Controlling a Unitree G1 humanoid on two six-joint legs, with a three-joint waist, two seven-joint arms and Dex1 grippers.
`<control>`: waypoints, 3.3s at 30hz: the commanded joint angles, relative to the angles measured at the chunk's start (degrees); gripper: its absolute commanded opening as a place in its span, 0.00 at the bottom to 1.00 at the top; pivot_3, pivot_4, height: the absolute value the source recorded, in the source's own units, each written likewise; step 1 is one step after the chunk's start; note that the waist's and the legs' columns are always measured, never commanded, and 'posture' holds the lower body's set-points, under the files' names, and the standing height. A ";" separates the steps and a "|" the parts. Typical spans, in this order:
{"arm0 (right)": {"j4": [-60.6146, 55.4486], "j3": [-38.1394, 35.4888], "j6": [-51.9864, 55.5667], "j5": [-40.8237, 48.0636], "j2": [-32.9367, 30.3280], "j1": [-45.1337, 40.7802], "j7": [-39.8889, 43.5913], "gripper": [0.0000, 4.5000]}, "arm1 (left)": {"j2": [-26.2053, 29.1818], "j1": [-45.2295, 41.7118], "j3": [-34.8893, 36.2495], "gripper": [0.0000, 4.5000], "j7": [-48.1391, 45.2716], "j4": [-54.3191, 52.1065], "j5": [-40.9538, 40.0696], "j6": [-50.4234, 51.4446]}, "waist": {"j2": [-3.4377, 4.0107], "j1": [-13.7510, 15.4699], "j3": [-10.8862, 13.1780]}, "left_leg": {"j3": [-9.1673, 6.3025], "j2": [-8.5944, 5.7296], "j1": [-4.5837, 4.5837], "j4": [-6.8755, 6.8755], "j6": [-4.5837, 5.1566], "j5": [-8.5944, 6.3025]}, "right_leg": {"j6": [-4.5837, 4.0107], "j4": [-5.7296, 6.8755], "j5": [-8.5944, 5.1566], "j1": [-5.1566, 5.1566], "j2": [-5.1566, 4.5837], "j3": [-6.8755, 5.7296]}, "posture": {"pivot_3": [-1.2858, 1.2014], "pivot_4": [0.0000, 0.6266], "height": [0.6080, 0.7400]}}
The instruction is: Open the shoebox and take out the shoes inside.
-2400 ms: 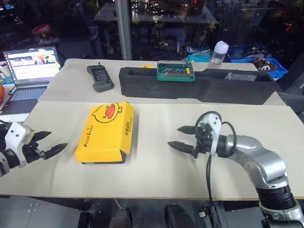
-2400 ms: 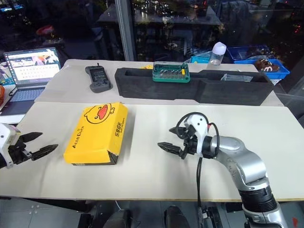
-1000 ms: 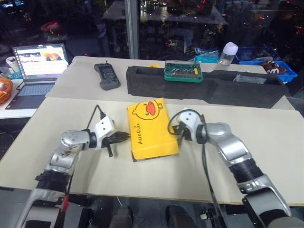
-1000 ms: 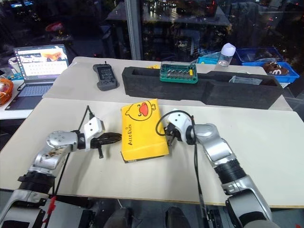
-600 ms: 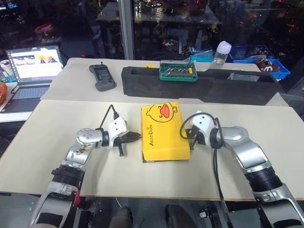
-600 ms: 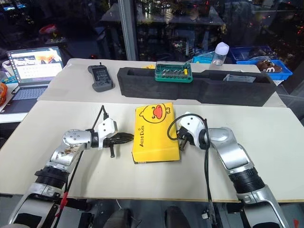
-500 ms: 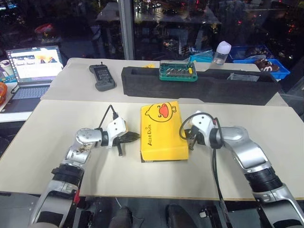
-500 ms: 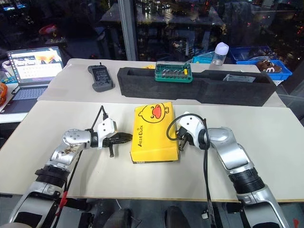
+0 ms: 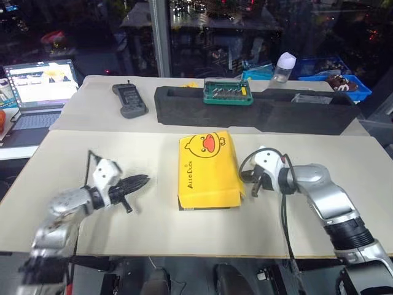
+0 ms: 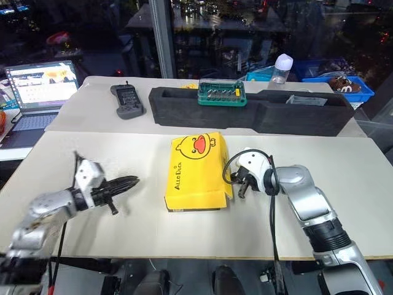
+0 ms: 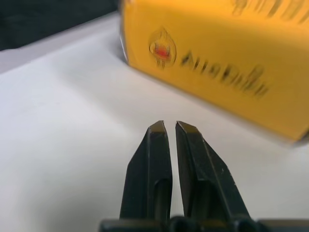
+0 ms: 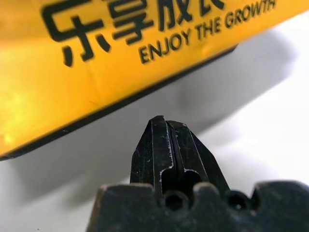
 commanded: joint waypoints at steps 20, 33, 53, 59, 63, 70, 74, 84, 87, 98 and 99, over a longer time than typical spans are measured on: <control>-10.73 -0.09 1.92 8.09 4.63 -25.26 10.08 0.00 | 2.98 25.65 4.22 0.08 4.33 -28.67 -9.90 7.16 | 0.27 -1.14 0.16 | 0.15 0.04 0.09 -0.04 0.01 0.00 | -0.20 -0.01 0.08 -0.18 0.08 0.14 | 0.52 0.24 0.81; -7.42 -1.74 4.03 10.83 5.58 -27.12 4.65 0.00 | 4.43 24.05 3.63 0.08 6.44 -31.02 -12.27 8.65 | 0.10 0.41 0.06 | 0.11 0.04 -0.03 -0.05 0.00 -0.01 | -0.28 -0.16 -0.03 -0.11 0.00 0.02 | 0.52 0.24 0.81; 8.55 15.54 -39.85 -9.06 0.64 -34.09 26.45 0.55 | 11.00 13.48 6.14 0.07 7.73 -28.67 -19.33 14.02 | 0.41 -0.81 0.25 | 0.12 0.08 0.10 -0.11 0.00 0.00 | -0.21 -0.04 0.03 -0.17 0.07 0.02 | 0.52 0.24 0.81; 17.22 18.38 -51.25 -15.06 5.30 -35.77 24.06 0.84 | 10.48 12.75 4.87 0.07 8.89 -28.81 -19.58 14.11 | 0.41 -0.48 0.25 | 0.11 0.08 0.08 -0.14 -0.01 0.01 | -0.23 -0.04 0.04 -0.15 0.07 0.02 | 0.52 0.24 0.81; 23.02 20.91 -58.31 -19.77 7.50 -36.29 22.08 0.84 | 10.43 12.45 4.46 0.07 9.51 -29.12 -19.76 14.28 | 0.41 -0.41 0.25 | 0.08 0.06 0.09 -0.13 -0.02 0.02 | -0.23 -0.04 0.04 -0.12 0.07 0.02 | 0.52 0.24 0.81; 27.17 23.60 -65.52 -23.46 7.53 -34.66 22.09 0.84 | 10.39 12.49 4.73 0.07 10.81 -29.68 -20.54 14.65 | 0.41 -0.47 0.25 | 0.08 0.07 0.10 -0.14 -0.02 0.02 | -0.23 -0.02 0.04 -0.12 0.08 0.02 | 0.52 0.24 0.81; 27.83 23.53 -65.33 -23.30 8.14 -34.35 22.12 0.84 | 10.15 12.74 4.42 0.07 11.59 -29.95 -20.57 14.63 | 0.41 -0.42 0.25 | 0.06 0.07 0.14 -0.13 -0.02 0.02 | -0.24 -0.02 0.04 -0.07 0.08 0.02 | 0.52 0.24 0.81; 26.90 22.62 -64.36 -22.42 8.92 -33.90 21.63 0.19 | 9.77 11.78 2.82 0.07 13.07 -30.25 -20.49 14.92 | 0.40 -0.61 0.25 | 0.06 0.07 0.24 -0.13 -0.02 0.02 | -0.25 0.02 0.05 -0.02 0.08 0.02 | 0.52 0.24 0.81; 25.97 22.47 -63.77 -22.46 8.60 -33.44 21.68 0.07 | 9.79 11.73 2.69 0.07 13.20 -30.03 -20.38 14.85 | 0.40 -0.64 0.25 | 0.08 0.07 0.35 -0.13 -0.02 0.02 | -0.27 0.17 0.04 -0.01 0.08 0.03 | 0.52 0.24 0.81; 20.22 15.73 -56.35 -14.12 8.19 -35.90 22.33 0.07 | 10.16 11.35 2.13 0.07 12.23 -28.82 -19.49 14.43 | 0.41 -0.56 0.25 | 0.06 0.06 0.39 -0.13 -0.02 0.02 | -0.40 0.48 -0.10 -0.11 0.10 0.04 | 0.52 0.24 0.81; 20.01 15.24 -55.93 -13.63 8.03 -35.95 22.39 0.07 | 10.16 11.33 2.03 0.07 12.02 -28.58 -19.26 14.27 | 0.41 -0.57 0.25 | 0.06 0.06 0.38 -0.13 -0.02 0.02 | -0.39 0.48 -0.11 -0.11 0.10 0.03 | 0.52 0.24 0.81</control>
